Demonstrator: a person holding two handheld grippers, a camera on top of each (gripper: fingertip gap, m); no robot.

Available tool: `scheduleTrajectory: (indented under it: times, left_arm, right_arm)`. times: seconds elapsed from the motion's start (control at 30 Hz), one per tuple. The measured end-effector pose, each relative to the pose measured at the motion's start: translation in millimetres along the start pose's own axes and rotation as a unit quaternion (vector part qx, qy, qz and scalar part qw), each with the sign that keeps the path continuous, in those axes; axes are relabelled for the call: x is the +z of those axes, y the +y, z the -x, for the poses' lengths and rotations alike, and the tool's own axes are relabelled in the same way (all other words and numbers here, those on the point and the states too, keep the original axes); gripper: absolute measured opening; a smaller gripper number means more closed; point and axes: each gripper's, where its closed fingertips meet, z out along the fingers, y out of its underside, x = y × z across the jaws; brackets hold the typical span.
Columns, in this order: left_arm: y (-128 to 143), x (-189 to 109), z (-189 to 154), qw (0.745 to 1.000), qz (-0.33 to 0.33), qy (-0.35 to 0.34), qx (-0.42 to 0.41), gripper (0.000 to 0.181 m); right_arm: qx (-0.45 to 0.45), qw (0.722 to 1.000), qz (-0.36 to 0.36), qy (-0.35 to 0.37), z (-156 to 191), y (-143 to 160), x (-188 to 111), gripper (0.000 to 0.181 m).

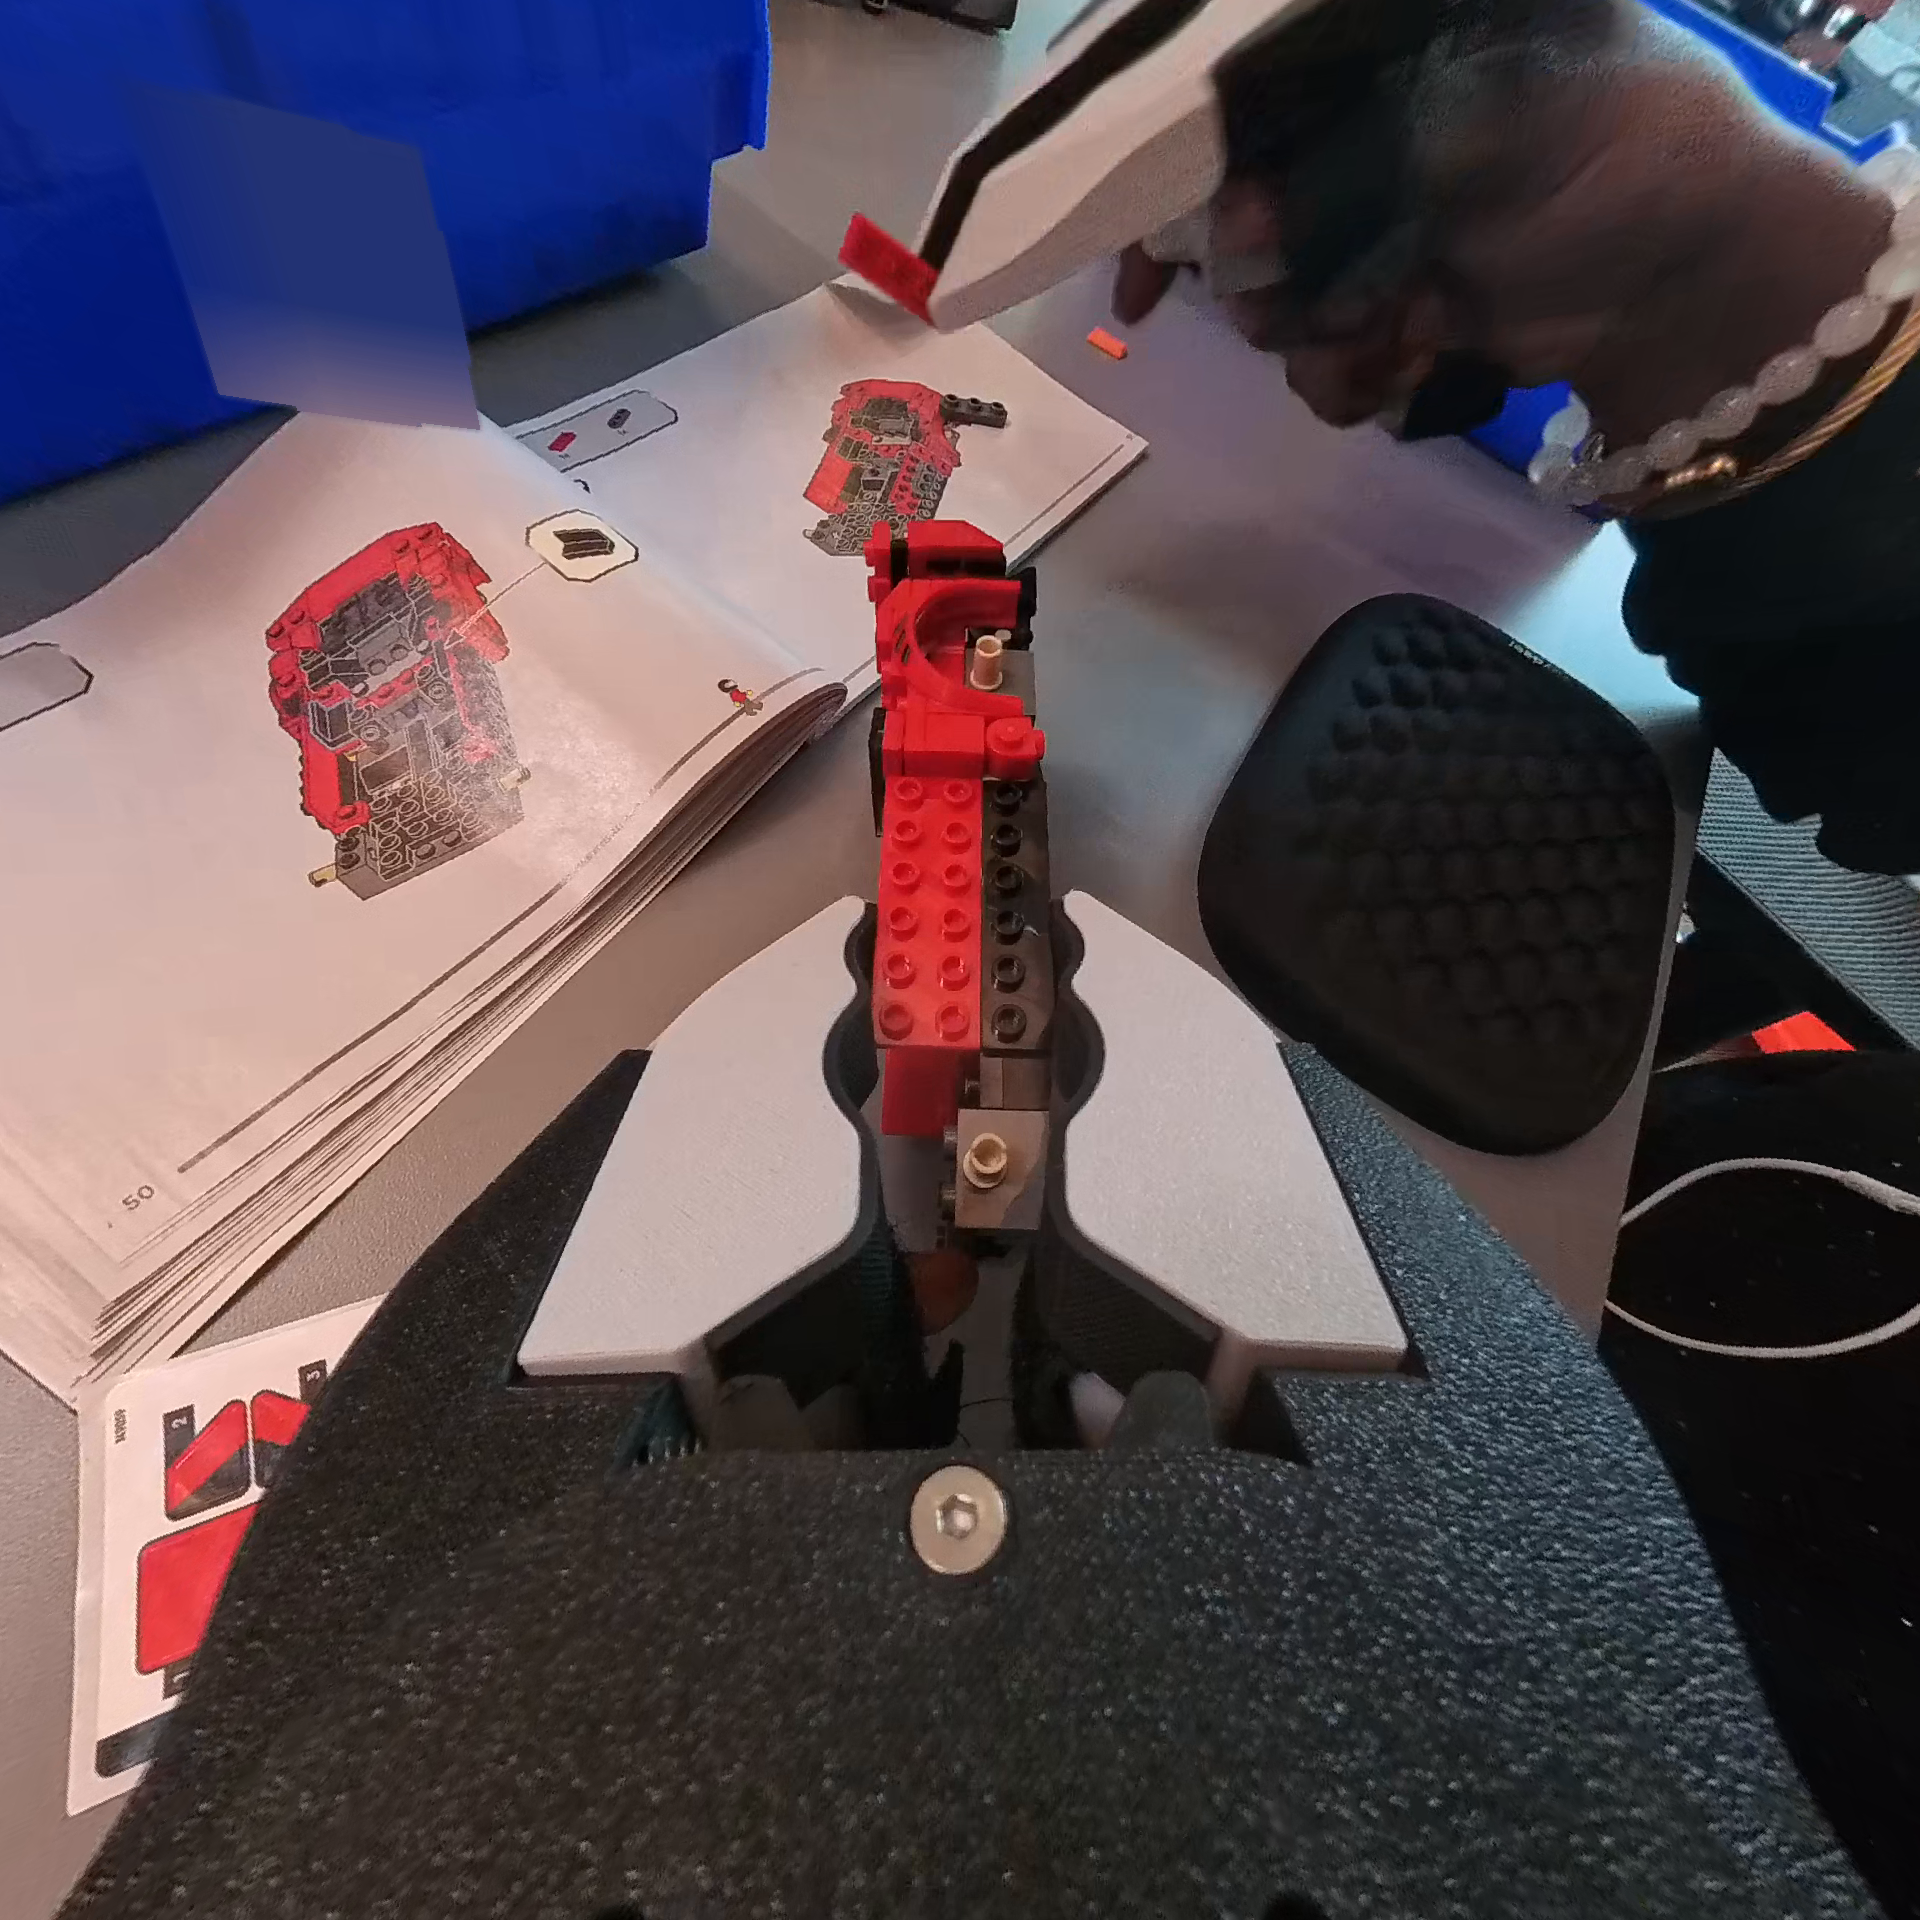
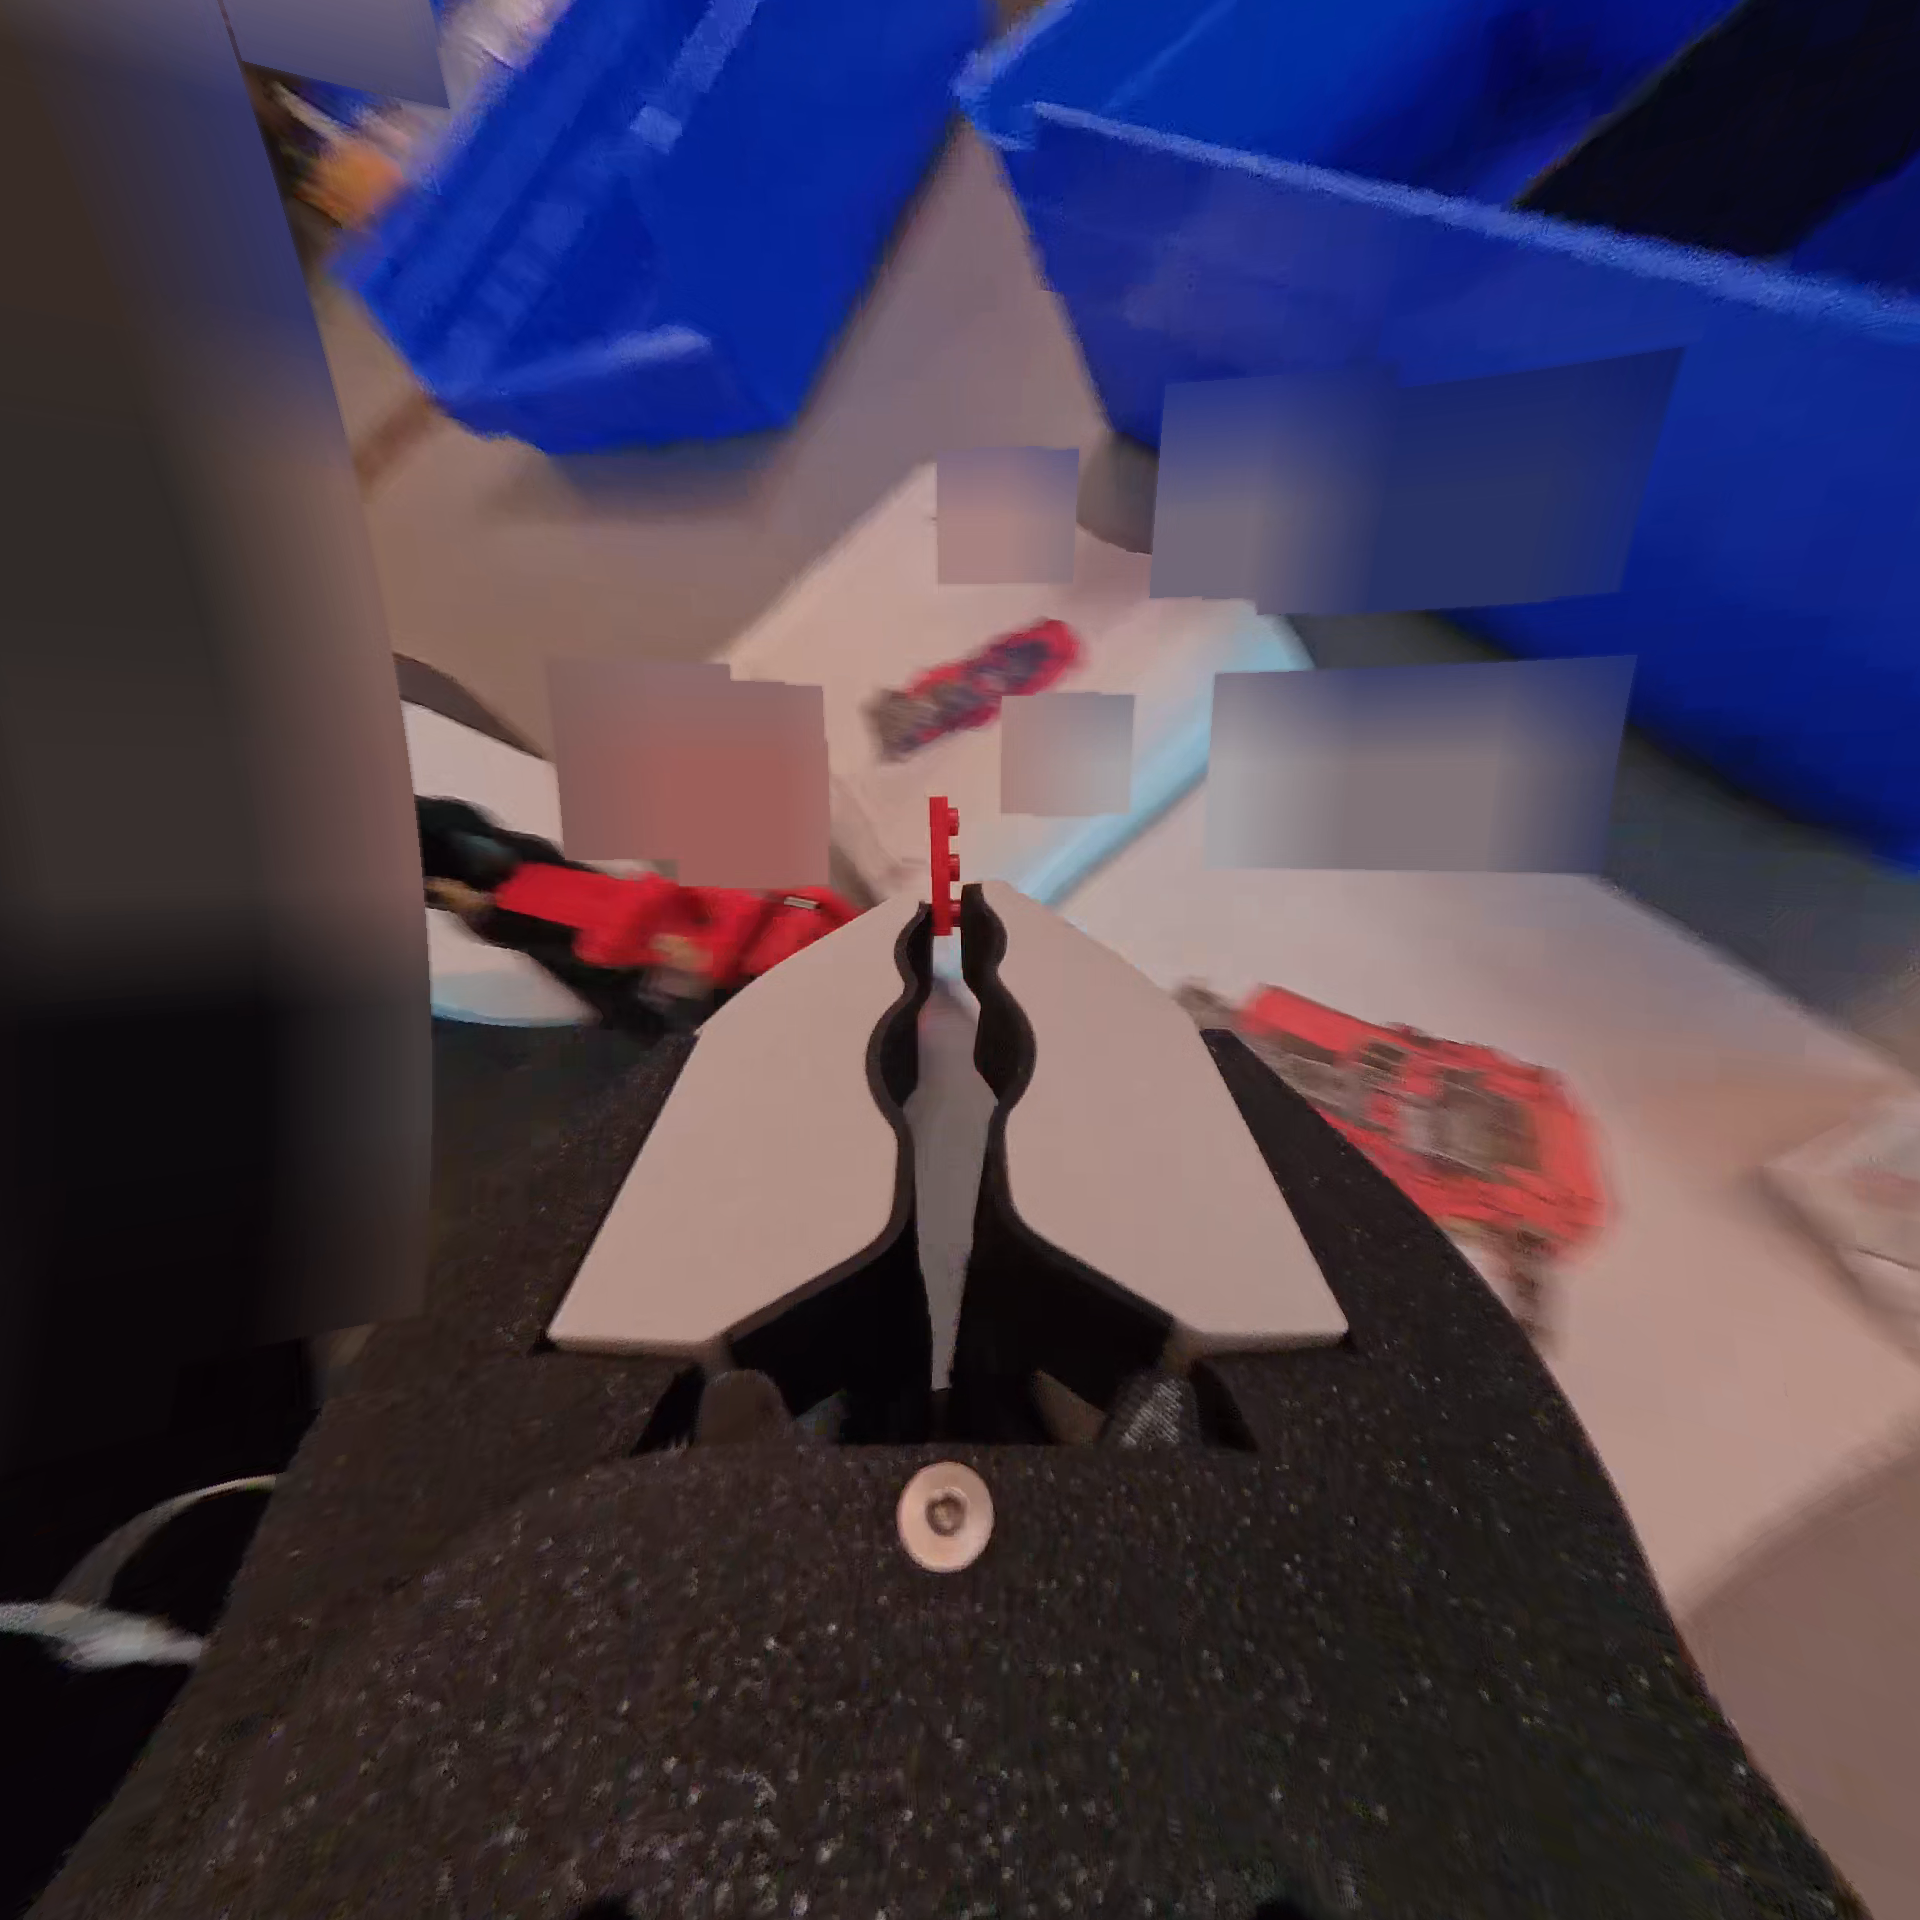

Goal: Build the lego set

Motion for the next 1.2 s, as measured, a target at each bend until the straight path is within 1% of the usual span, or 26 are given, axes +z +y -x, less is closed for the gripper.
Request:
scheduleTrajectory:
  times: [0.03, 0.07, 0.1, 0.13, 0.2, 0.27, 0.3, 0.33, 0.37, 0.4, 0.47, 0.53, 0.6, 0.63, 0.7, 0.77, 0.8, 0.87, 0.9, 0.93, 0.97, 1.03, 1.1, 1.2]
  left_arm:
    - [0.1, 0.0, -0.2, 1.0, 0.0, -0.001, 0.002, 0.03]
    - [0.3, 0.0, -0.4, 1.0, 0.0, -0.001, 0.004, 0.03]
    - [0.4, -0.1, -0.5, 1.0, -0.001, -0.002, 0.006, 0.03]
    - [0.5, 0.0, -0.7, 1.0, -0.001, -0.002, 0.007, 0.03]
    - [0.5, -0.1, -0.8, 1.0, -0.001, -0.003, 0.009, 0.03]
    - [0.7, -0.1, -1.1, 1.0, -0.002, -0.003, 0.011, 0.03]
    - [0.8, 0.0, -1.3, 1.0, -0.002, -0.004, 0.013, 0.03]
    - [1.2, 0.0, -1.7, 1.0, -0.002, -0.004, 0.016, 0.03]
    - [1.6, 0.1, -2.3, 1.0, -0.001, -0.003, 0.019, 0.03]
    - [2.1, 0.4, -3.2, 1.0, 0.0, -0.002, 0.023, 0.03]
    - [2.8, 0.7, -4.6, 1.0, 0.003, -0.001, 0.03, 0.03]
    - [3.1, 0.9, -4.8, 1.0, 0.003, -0.001, 0.031, 0.029]
    - [3.2, 0.7, -4.4, 1.0, 0.003, 0.001, 0.025, 0.029]
    - [3.1, 0.6, -4.2, 1.0, 0.003, 0.003, 0.022, 0.029]
    - [3.0, 0.6, -4.0, 1.0, 0.002, 0.004, 0.019, 0.029]
    - [3.0, 0.6, -4.2, 1.0, 0.002, 0.004, 0.02, 0.029]
    - [3.1, 0.7, -4.2, 1.0, 0.003, 0.004, 0.02, 0.029]
    - [3.5, 1.0, -4.4, 1.0, 0.004, 0.005, 0.019, 0.029]
    - [3.7, 1.1, -4.4, 1.0, 0.005, 0.005, 0.019, 0.029]
    - [3.8, 1.3, -4.4, 1.0, 0.006, 0.005, 0.019, 0.029]
    - [4.2, 1.4, -4.5, 1.0, 0.007, 0.005, 0.02, 0.029]
    - [4.9, 1.9, -5.2, 1.0, 0.01, 0.006, 0.022, 0.029]
    - [5.5, 2.2, -5.9, 1.0, 0.012, 0.007, 0.024, 0.029]
    - [5.8, 2.2, -6.4, 1.0, 0.013, 0.008, 0.025, 0.029]
  right_arm:
    - [-0.042, 0.996, 0.018, 0.07, -18.3, 3.9, -2.4, 0.005]
    - [-0.092, 0.984, 0.044, 0.147, -38.1, 8.2, -7.1, 0.005]
    - [-0.136, 0.965, 0.073, 0.211, -53.4, 12.4, -12.1, 0.005]
    - [-0.167, 0.948, 0.101, 0.253, -62.5, 16.7, -14.7, 0.005]
    - [-0.201, 0.923, 0.14, 0.296, -70.5, 25.3, -13.2, 0.005]
    - [-0.221, 0.905, 0.179, 0.317, -73.2, 35.9, -8.7, 0.005]
    - [-0.222, 0.902, 0.199, 0.313, -71.9, 42.7, -4.8, 0.005]
    - [-0.218, 0.905, 0.21, 0.301, -68.9, 48.3, -0.6, 0.005]
    - [-0.207, 0.913, 0.213, 0.279, -64.1, 52.1, 3.7, 0.006]
    - [-0.189, 0.924, 0.212, 0.255, -59.0, 54.5, 6.6, 0.011]
    - [-0.156, 0.945, 0.207, 0.201, -49.2, 55.7, 8.7, 0.018]
    - [-0.139, 0.959, 0.2, 0.149, -40.5, 53.3, 7.4, 0.025]
    - [-0.141, 0.964, 0.199, 0.102, -33.8, 50.6, 3.5, 0.028]
    - [-0.15, 0.964, 0.197, 0.098, -36.1, 47.7, 0.7, 0.025]
    - [-0.191, 0.951, 0.191, 0.148, -58.3, 39.6, -6.6, 0.009]
    - [-0.245, 0.919, 0.203, 0.234, -88.1, 33.3, -16.0, 0.006]
    - [-0.275, 0.902, 0.216, 0.252, -94.1, 35.6, -16.5, 0.006]
    - [-0.305, 0.881, 0.258, 0.256, -93.8, 52.2, -10.1, 0.01]
    - [-0.312, 0.876, 0.268, 0.252, -89.9, 58.9, -6.3, 0.005]
    - [-0.325, 0.871, 0.262, 0.259, -87.5, 57.6, -5.3, 0.007]
    - [-0.321, 0.873, 0.262, 0.255, -84.4, 58.5, -4.9, 0.007]
    - [-0.273, 0.9, 0.255, 0.226, -76.8, 60.9, -2.9, 0.01]
    - [-0.221, 0.924, 0.249, 0.19, -70.8, 62.2, -2.6, 0.021]
    - [-0.187, 0.942, 0.242, 0.138, -60.4, 61.5, -3.9, 0.026]
